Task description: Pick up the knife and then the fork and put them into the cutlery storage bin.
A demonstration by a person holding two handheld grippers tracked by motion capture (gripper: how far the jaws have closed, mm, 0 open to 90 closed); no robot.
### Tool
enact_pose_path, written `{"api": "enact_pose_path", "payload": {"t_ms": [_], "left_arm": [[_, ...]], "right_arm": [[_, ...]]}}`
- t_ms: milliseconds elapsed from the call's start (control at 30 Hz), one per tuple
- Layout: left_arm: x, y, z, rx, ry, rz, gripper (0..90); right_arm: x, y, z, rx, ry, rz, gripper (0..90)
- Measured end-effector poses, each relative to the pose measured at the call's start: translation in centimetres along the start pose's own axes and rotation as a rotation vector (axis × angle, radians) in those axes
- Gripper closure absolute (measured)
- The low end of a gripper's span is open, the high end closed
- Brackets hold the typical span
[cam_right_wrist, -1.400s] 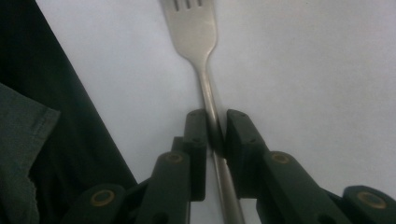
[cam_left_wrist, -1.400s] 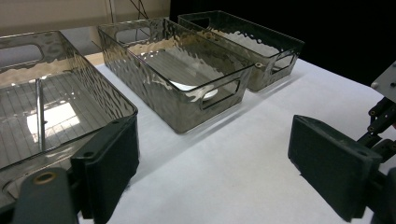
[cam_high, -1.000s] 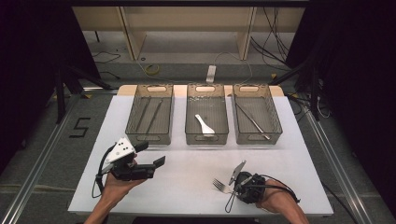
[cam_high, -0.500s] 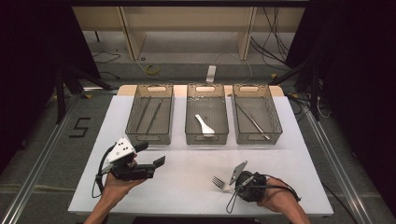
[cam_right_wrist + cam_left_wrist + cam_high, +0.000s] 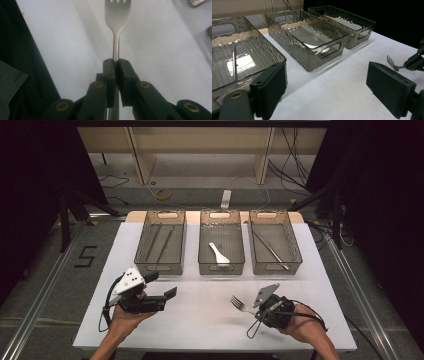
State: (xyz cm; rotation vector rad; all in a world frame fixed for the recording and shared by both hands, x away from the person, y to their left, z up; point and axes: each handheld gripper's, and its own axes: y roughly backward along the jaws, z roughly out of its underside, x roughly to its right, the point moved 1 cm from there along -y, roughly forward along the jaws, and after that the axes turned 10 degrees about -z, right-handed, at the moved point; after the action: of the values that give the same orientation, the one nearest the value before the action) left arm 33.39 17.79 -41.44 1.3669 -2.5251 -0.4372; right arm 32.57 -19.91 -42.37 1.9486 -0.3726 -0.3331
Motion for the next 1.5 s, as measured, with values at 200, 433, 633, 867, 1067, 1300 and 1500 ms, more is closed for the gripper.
{"api": "enact_pose_path", "payload": {"t_ms": [200, 433, 633, 867, 1067, 1300, 1500], "left_arm": [[-0.1, 0.0, 0.0, 0.003, 0.000, -0.003, 15.6], [-0.1, 0.0, 0.0, 0.006, -0.002, -0.006, 15.5], [-0.2, 0.1, 0.0, 0.006, 0.003, -0.005, 15.5], [-0.2, 0.1, 0.0, 0.011, 0.007, -0.005, 15.5], [-0.2, 0.1, 0.0, 0.010, 0.007, -0.004, 15.5], [-0.2, 0.1, -0.1, 0.011, 0.008, -0.005, 15.5], [-0.2, 0.1, -0.1, 0.013, 0.010, -0.005, 15.5]], "right_arm": [[1.7, 1.6, -0.1, 0.083, -0.042, 0.013, 85.2], [3.5, 3.3, -0.6, 0.156, -0.077, 0.035, 85.2], [4.9, 4.1, -1.2, 0.199, -0.108, 0.052, 85.2], [6.6, 4.9, -2.1, 0.235, -0.133, 0.077, 85.2], [8.0, 5.8, -3.0, 0.258, -0.157, 0.099, 85.2], [10.2, 6.6, -4.0, 0.297, -0.191, 0.125, 85.2], [12.2, 7.4, -4.8, 0.322, -0.240, 0.159, 85.2]]}}
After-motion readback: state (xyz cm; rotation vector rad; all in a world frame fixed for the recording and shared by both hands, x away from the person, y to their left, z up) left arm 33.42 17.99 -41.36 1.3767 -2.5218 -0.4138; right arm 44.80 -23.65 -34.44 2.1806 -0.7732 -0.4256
